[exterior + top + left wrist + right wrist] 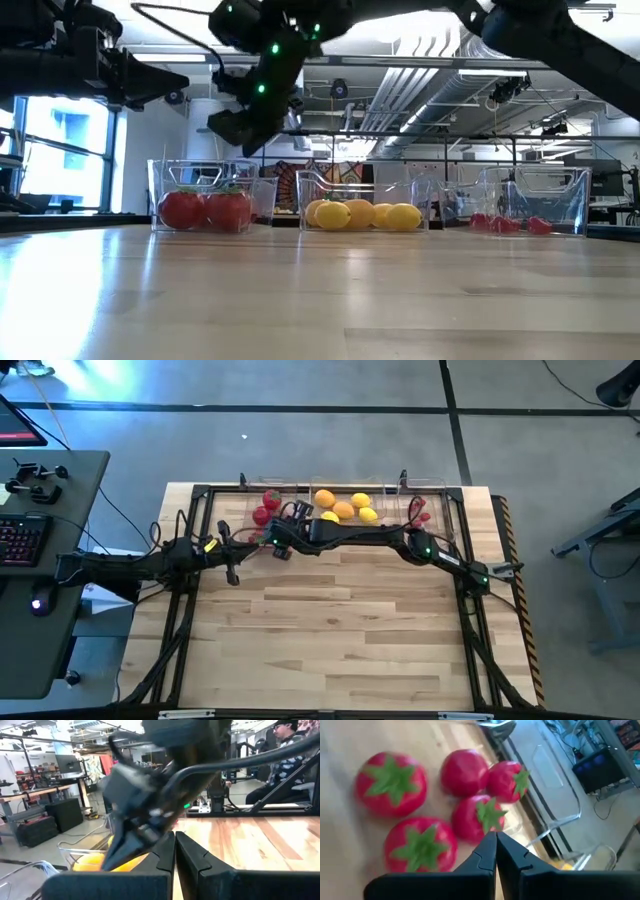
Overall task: Sort produce into baskets
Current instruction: Return to home position
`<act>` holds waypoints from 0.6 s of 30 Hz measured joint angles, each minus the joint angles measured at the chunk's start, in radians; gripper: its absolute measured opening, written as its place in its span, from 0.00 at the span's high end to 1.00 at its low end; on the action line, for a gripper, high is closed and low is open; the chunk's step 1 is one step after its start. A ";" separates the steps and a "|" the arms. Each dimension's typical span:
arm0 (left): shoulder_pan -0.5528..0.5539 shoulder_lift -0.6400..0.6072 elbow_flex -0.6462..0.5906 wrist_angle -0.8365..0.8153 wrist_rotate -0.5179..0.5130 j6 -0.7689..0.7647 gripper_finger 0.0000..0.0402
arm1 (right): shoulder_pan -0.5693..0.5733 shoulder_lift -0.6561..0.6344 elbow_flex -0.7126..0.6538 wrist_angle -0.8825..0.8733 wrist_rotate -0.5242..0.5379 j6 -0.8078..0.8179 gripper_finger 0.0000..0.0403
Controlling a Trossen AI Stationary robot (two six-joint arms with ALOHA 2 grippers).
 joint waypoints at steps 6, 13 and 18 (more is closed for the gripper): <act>0.000 0.000 0.000 -0.002 0.000 0.000 1.00 | 0.021 -0.060 -0.023 -0.075 0.009 0.007 1.00; 0.000 0.000 0.000 -0.002 0.003 -0.007 1.00 | 0.016 -0.276 -0.482 0.291 -0.063 0.006 1.00; 0.000 0.000 0.000 0.001 0.000 0.000 1.00 | 0.014 -0.534 -0.929 0.688 -0.110 0.008 1.00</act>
